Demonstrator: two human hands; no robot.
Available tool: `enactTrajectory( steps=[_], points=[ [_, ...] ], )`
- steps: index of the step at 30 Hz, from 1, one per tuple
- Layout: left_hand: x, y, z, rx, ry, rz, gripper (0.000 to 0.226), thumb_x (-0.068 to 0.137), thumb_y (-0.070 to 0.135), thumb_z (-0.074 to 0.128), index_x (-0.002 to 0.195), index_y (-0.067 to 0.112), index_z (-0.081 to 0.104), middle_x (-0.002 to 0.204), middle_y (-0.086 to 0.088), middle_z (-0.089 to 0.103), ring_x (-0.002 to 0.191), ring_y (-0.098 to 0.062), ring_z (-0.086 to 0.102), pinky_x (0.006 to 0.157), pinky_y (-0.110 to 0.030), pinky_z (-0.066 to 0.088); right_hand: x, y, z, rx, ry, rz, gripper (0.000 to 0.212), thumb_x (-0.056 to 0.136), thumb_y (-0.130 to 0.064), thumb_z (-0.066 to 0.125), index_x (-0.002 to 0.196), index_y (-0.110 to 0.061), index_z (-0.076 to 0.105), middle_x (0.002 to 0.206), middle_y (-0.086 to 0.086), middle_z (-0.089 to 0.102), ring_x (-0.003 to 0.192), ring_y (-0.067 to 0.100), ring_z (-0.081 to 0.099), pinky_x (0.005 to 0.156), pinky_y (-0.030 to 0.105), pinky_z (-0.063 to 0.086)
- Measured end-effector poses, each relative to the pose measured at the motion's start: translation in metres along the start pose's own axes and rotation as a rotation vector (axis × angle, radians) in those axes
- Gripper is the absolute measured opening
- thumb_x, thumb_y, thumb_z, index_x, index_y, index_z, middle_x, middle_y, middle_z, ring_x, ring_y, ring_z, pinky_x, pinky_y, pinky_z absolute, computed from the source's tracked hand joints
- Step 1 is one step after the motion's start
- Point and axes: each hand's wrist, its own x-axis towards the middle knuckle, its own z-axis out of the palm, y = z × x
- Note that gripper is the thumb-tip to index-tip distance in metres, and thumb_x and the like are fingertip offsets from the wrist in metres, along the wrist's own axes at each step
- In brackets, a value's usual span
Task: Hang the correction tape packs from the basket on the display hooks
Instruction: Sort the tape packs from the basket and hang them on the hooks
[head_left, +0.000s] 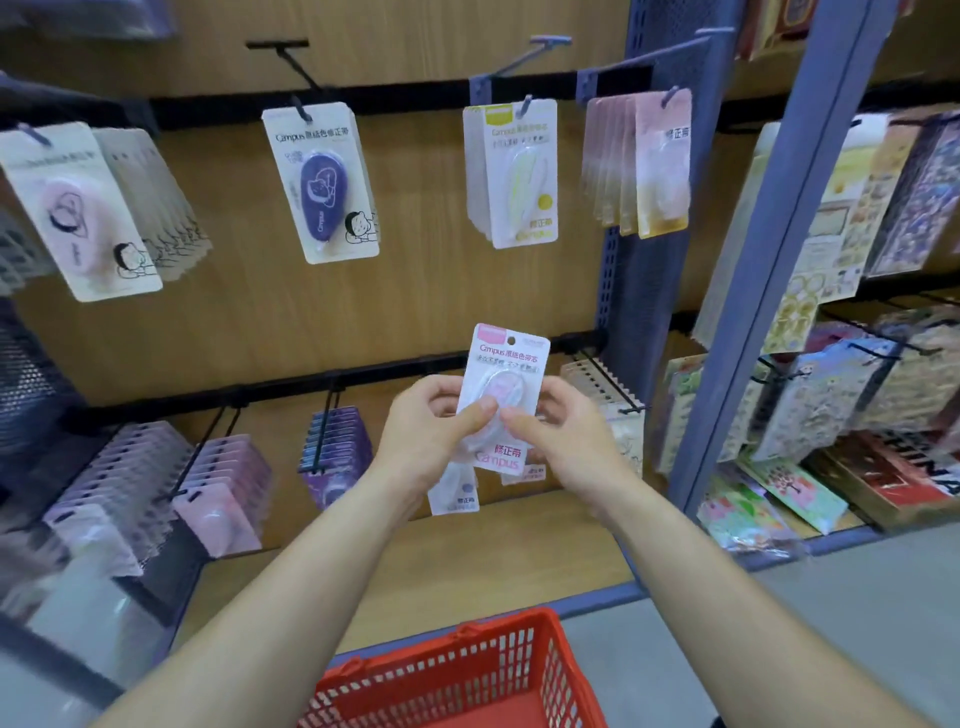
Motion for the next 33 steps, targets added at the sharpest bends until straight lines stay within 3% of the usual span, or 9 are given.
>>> enactTrajectory(
  steps=[3,5,8,11,13,18,22,27,33],
  points=[
    [-0.013,-0.033,-0.008,0.063,0.010,0.000,0.016,0.088,0.013,0.078,0.101,0.018,0.070,0.090,0.001,0.080,0.083,-0.014,0.077,0.063,-0.024,0.058,-0.006,0.030,0.007,-0.040,-0.069,0.033,0.025,0.094,-0.016,0.072,0.117,-0.026,0.067,0.112,-0.003,0.076,0.100,0.012,0.074,0.078,0.034,0.063],
    [-0.018,-0.060,-0.020,0.228,0.009,0.041,0.019,0.086,0.015,0.080,0.100,0.023,0.070,0.091,0.005,0.078,0.085,-0.006,0.074,0.068,-0.016,0.055,-0.007,0.054,0.005,-0.110,-0.129,0.096,0.028,0.094,-0.010,0.071,0.113,-0.029,0.066,0.109,-0.006,0.077,0.098,0.010,0.074,0.075,0.028,0.062],
    [-0.027,-0.098,-0.044,0.512,-0.059,0.060,0.028,0.084,0.026,0.082,0.109,0.028,0.069,0.102,0.012,0.073,0.095,-0.002,0.070,0.087,-0.021,0.055,0.000,0.091,-0.004,-0.216,-0.142,0.218,0.030,0.092,-0.005,0.072,0.109,-0.025,0.059,0.110,0.002,0.076,0.102,0.019,0.073,0.080,0.034,0.061],
    [-0.039,-0.128,-0.065,0.621,-0.075,0.043,0.031,0.085,0.029,0.080,0.112,0.033,0.067,0.108,0.018,0.071,0.101,0.000,0.067,0.096,-0.029,0.054,0.013,0.116,-0.012,-0.270,-0.059,0.261,0.031,0.094,-0.010,0.071,0.110,-0.027,0.052,0.113,0.006,0.072,0.101,0.022,0.072,0.079,0.038,0.060],
    [-0.042,-0.142,-0.077,0.647,-0.091,0.000,0.031,0.085,0.029,0.080,0.112,0.034,0.066,0.109,0.017,0.070,0.101,-0.003,0.066,0.096,-0.034,0.054,0.021,0.128,-0.016,-0.311,-0.019,0.260,0.028,0.096,-0.012,0.069,0.111,-0.027,0.051,0.107,0.005,0.072,0.095,0.020,0.072,0.078,0.040,0.061],
    [-0.024,-0.149,-0.082,0.669,-0.153,-0.016,0.028,0.086,0.030,0.079,0.110,0.034,0.065,0.111,0.013,0.070,0.099,-0.004,0.066,0.093,-0.029,0.054,0.032,0.153,-0.028,-0.278,0.001,0.272,0.026,0.099,-0.009,0.064,0.120,-0.018,0.050,0.104,0.003,0.069,0.091,0.016,0.070,0.059,0.024,0.056],
    [-0.016,-0.157,-0.078,0.708,-0.171,0.008,0.028,0.088,0.030,0.077,0.114,0.030,0.067,0.114,0.012,0.069,0.098,-0.003,0.066,0.090,-0.027,0.053,0.039,0.164,-0.038,-0.229,-0.001,0.289,0.026,0.101,-0.014,0.063,0.121,-0.026,0.051,0.115,0.011,0.071,0.100,0.026,0.073,0.063,0.032,0.058],
    [-0.009,-0.165,-0.078,0.768,-0.190,0.025,0.033,0.090,0.032,0.074,0.122,0.026,0.066,0.119,0.011,0.067,0.100,-0.004,0.065,0.081,-0.021,0.045,0.045,0.167,-0.038,-0.229,-0.005,0.275,0.035,0.100,-0.019,0.064,0.129,-0.034,0.053,0.112,0.005,0.074,0.100,0.022,0.074,0.083,0.050,0.062],
    [-0.006,-0.164,-0.070,0.775,-0.182,0.041,0.035,0.091,0.032,0.073,0.124,0.025,0.066,0.119,0.010,0.066,0.100,-0.003,0.064,0.085,-0.022,0.047,0.046,0.166,-0.028,-0.254,0.032,0.268,0.034,0.103,-0.019,0.059,0.134,-0.026,0.050,0.116,0.003,0.069,0.107,0.020,0.070,0.089,0.044,0.059]
  ],
)
